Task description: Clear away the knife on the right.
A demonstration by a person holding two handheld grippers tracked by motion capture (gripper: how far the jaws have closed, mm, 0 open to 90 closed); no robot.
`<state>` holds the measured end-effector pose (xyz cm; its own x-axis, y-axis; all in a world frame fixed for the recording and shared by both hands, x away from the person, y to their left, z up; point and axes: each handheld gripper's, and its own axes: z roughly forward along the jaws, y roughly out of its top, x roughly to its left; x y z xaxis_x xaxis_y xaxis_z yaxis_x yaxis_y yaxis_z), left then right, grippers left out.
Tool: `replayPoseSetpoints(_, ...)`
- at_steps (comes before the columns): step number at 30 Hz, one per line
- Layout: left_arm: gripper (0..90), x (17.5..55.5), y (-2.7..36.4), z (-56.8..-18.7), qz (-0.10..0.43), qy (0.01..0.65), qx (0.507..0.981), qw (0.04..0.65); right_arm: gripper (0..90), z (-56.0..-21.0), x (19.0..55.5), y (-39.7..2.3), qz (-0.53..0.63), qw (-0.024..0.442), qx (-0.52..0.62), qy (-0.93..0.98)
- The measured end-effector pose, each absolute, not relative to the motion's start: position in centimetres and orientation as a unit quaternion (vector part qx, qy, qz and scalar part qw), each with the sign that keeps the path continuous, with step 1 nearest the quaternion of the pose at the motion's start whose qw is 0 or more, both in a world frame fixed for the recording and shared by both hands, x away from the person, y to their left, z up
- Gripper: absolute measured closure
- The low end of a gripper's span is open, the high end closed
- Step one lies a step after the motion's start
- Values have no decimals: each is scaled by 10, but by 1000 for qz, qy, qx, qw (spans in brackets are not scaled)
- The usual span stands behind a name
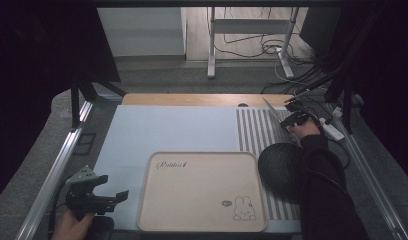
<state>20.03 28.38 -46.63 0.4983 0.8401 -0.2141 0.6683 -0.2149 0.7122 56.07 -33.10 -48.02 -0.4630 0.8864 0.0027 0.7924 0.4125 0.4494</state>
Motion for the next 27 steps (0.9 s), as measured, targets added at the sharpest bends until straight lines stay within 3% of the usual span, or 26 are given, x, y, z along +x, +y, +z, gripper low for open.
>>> replayPoseSetpoints(17, 27, 200, 284, -466, 110, 488, 773, 391, 799, -456, 551, -338, 238, 119, 505, 821)
replayPoseSetpoints(27, 27, 200, 283, -466, 110, 487, 773, 391, 798, -440, 524, -324, 247, 105, 484, 833)
